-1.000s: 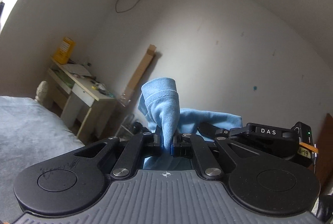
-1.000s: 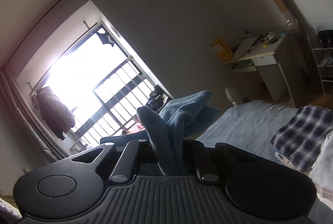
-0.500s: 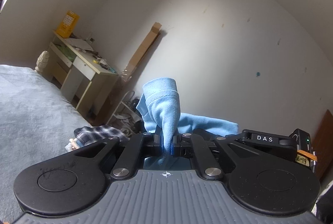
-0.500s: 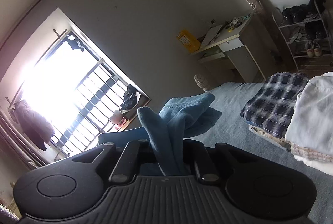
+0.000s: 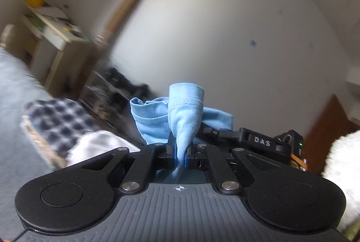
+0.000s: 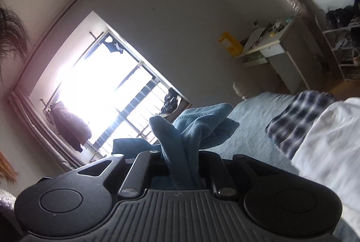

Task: Fold clothes
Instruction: 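Lift the folded shirt with the left gripper and carry it to the clothes stack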

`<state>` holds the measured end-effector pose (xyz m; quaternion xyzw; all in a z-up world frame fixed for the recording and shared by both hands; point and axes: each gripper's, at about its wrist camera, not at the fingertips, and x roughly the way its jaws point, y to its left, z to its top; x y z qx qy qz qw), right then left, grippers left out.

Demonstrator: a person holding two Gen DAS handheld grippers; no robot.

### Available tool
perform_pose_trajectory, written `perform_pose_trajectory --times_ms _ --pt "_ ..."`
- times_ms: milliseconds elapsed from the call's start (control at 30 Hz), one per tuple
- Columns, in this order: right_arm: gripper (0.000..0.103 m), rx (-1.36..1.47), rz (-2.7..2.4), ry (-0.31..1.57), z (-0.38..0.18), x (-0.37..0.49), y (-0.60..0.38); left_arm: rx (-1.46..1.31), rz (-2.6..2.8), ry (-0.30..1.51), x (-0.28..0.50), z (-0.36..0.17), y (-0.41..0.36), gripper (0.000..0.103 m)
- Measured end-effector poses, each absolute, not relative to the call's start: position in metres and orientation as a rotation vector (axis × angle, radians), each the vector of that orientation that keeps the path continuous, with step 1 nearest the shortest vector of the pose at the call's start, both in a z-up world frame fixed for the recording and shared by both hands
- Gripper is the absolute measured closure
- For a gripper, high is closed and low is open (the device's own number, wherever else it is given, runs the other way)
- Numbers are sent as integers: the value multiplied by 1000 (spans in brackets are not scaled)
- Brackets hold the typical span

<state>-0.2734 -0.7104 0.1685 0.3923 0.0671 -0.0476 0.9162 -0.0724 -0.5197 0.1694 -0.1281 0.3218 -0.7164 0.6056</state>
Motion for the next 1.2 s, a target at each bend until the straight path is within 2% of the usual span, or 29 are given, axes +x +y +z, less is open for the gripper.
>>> perform_pose_trajectory --times_ms 267,567,867,1067,1200 --pt "92 702 -218 159 218 -382 -806 -318 -1836 847 -151 174 -628 99" --pt "92 645 -182 258 212 -414 -894 -309 -1753 904 -183 151 -679 99" --pt "92 682 35 380 179 -343 -950 -421 -1501 965 -137 129 -677 99" --pt "92 643 175 523 138 -242 -970 -450 -1291 938 -72 87 -670 99" --pt "92 582 203 637 92 -169 -967 -430 -1178 953 -29 42 -666 99"
